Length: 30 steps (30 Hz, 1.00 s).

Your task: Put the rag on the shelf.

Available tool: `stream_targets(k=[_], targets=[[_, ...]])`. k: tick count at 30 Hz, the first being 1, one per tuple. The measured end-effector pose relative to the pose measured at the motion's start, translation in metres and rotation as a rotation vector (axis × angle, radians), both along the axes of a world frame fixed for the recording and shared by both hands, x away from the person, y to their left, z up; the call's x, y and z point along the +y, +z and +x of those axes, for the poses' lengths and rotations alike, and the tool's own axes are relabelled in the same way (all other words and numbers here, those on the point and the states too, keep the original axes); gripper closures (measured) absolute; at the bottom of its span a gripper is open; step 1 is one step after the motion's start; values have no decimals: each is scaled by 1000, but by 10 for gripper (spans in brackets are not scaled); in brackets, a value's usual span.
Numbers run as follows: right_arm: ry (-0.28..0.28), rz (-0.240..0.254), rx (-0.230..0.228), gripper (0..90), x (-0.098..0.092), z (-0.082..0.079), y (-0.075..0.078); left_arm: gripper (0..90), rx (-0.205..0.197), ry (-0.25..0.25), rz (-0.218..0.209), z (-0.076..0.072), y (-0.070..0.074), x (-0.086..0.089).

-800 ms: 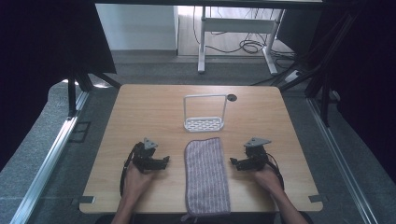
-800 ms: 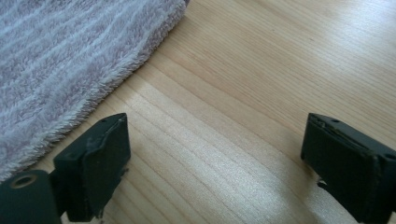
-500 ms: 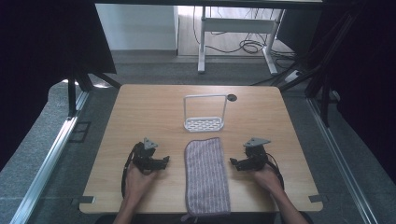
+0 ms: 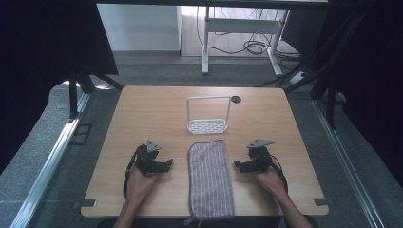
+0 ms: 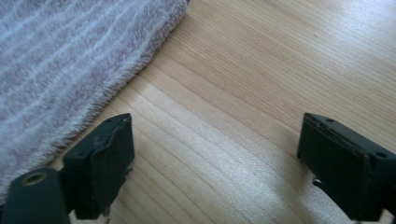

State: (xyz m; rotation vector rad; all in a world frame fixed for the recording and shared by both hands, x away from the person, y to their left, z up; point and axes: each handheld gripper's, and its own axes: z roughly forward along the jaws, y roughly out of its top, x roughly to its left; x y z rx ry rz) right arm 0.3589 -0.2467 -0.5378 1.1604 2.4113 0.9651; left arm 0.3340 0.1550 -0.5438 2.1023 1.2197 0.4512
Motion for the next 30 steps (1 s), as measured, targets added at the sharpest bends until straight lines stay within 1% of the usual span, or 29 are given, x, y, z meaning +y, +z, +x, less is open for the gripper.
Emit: stream_targets(k=[1, 2, 3, 5, 6, 7, 10, 12, 15, 18, 20, 22, 23, 24, 27, 29, 30], targets=[[1, 8, 9, 135, 0, 0, 1, 134, -3, -4, 2, 0, 1, -1], [1, 8, 9, 135, 0, 0, 1, 137, -3, -4, 2, 0, 1, -1], [2, 27, 22, 134, 1, 0, 4, 142, -4, -19, -13, 0, 5, -4], [13, 29, 18, 135, 1, 1, 7, 143, 2, -42, -9, 1, 9, -9], [7, 38, 18, 135, 2, 2, 9, 145, 2, -42, -9, 1, 9, -9], [8, 44, 19, 136, 2, 3, 10, 153, -8, -64, -14, 0, 12, -15], [21, 72, 19, 135, 4, 6, 15, 175, -18, -96, -35, 2, 18, -25], [26, 91, 21, 136, 6, 8, 18, 189, -30, -121, -41, 3, 22, -33], [31, 97, 23, 158, 12, 10, 23, 193, -41, -158, -41, 6, 28, -46], [42, 85, 30, 201, 20, 12, 24, 206, -44, -192, -50, 8, 30, -58], [57, 83, 39, 250, 25, 14, 23, 213, -43, -206, -45, 10, 30, -67], [68, 81, 41, 275, 30, 16, 22, 222, -44, -220, -35, 13, 28, -74], [70, 85, 41, 292, 32, 17, 21, 227, -44, -220, -35, 13, 28, -74], [72, 85, 40, 310, 34, 18, 21, 234, -41, -220, -33, 18, 23, -78], [75, 81, 38, 368, 39, 21, 21, 277, -26, -230, -53, 23, 17, -81], [75, 88, 45, 387, 42, 23, 20, 292, -18, -225, -70, 27, 13, -82], [72, 87, 51, 393, 44, 24, 19, 309, -19, -213, -71, 28, 12, -82]])
